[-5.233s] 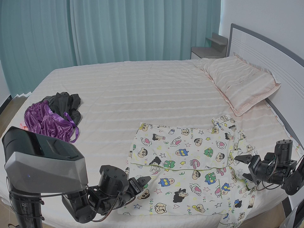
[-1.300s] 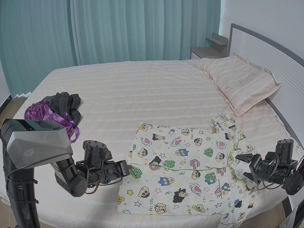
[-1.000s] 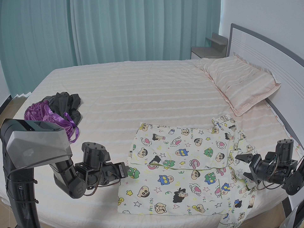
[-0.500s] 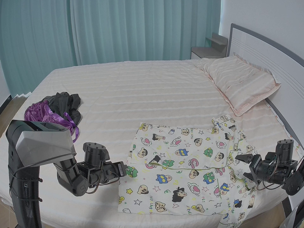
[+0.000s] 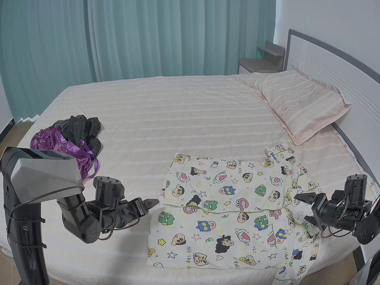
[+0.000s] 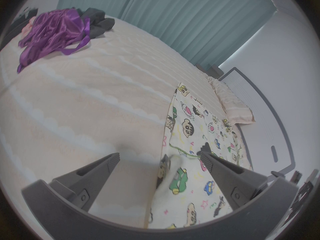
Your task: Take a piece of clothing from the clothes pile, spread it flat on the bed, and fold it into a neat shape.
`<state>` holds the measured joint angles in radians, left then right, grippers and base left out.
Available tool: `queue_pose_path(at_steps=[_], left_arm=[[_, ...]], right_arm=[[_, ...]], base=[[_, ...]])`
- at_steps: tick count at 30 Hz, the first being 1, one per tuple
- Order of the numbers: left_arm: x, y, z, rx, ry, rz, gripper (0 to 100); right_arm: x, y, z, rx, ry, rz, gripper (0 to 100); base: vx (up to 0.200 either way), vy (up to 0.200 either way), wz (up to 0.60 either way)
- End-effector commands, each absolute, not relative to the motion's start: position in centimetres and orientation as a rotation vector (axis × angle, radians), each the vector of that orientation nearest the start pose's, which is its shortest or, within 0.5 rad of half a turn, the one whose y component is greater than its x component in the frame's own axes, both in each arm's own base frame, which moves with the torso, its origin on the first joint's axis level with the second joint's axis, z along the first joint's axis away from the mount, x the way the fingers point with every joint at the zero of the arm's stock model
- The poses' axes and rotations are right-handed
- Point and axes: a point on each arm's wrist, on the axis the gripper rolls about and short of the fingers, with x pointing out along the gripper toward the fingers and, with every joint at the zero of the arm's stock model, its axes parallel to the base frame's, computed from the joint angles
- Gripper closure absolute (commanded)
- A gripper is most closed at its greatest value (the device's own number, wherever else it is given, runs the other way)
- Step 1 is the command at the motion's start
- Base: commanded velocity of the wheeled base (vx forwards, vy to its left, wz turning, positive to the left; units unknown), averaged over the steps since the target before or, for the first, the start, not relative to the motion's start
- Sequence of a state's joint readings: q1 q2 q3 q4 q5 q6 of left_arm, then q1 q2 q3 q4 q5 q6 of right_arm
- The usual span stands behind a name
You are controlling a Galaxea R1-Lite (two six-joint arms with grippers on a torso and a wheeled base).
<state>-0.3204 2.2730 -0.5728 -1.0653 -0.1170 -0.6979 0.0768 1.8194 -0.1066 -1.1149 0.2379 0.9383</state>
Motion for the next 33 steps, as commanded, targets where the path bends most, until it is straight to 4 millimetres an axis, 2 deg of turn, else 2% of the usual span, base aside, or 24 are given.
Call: queue_pose_path(at_steps=[1, 4, 5, 8, 10, 15, 24, 28, 33], left_arm=[[28.1, -9.4, 1.6, -0.687, 0.759, -0.211, 0], [26.1, -9.5, 2.7, -0.733, 0.783, -0.227, 0], [24.8, -10.1, 3.0, -0.759, 0.810, -0.240, 0], [23.8, -10.6, 3.1, -0.776, 0.837, -0.249, 0], [22.1, -11.5, 3.0, -0.800, 0.897, -0.263, 0], [21.0, -12.5, 2.7, -0.878, 0.962, -0.245, 0], [19.9, -12.2, 2.0, -0.861, 1.011, -0.213, 0], [19.7, -12.7, 1.5, -0.841, 1.023, -0.207, 0], [19.4, -13.8, 0.9, -0.796, 1.027, -0.198, 0]], right_arm=[[20.6, 2.0, 5.0, 0.947, 0.691, -0.006, 0], [20.5, 1.9, 5.3, 0.945, 0.677, -0.002, 0], [20.2, 1.7, 5.4, 0.936, 0.673, -0.005, 0], [20.1, 1.7, 5.4, 0.922, 0.670, -0.002, 0], [20.0, 1.7, 5.3, 0.912, 0.676, -0.002, 0], [20.0, 1.3, 5.3, 0.912, 0.670, -0.015, 0], [20.0, 1.3, 5.0, 0.896, 0.686, -0.018, 0], [20.0, 1.3, 4.9, 0.896, 0.687, -0.019, 0], [20.0, 1.3, 5.0, 0.896, 0.687, -0.017, 0]], base=[[0.000, 0.000, 0.00], [0.000, 0.000, 0.00], [0.000, 0.000, 0.00], [0.000, 0.000, 0.00], [-0.100, 0.000, 0.00], [-0.200, 0.000, 0.00], [-0.200, 0.000, 0.00], [-0.200, 0.000, 0.00], [0.000, 0.000, 0.00]])
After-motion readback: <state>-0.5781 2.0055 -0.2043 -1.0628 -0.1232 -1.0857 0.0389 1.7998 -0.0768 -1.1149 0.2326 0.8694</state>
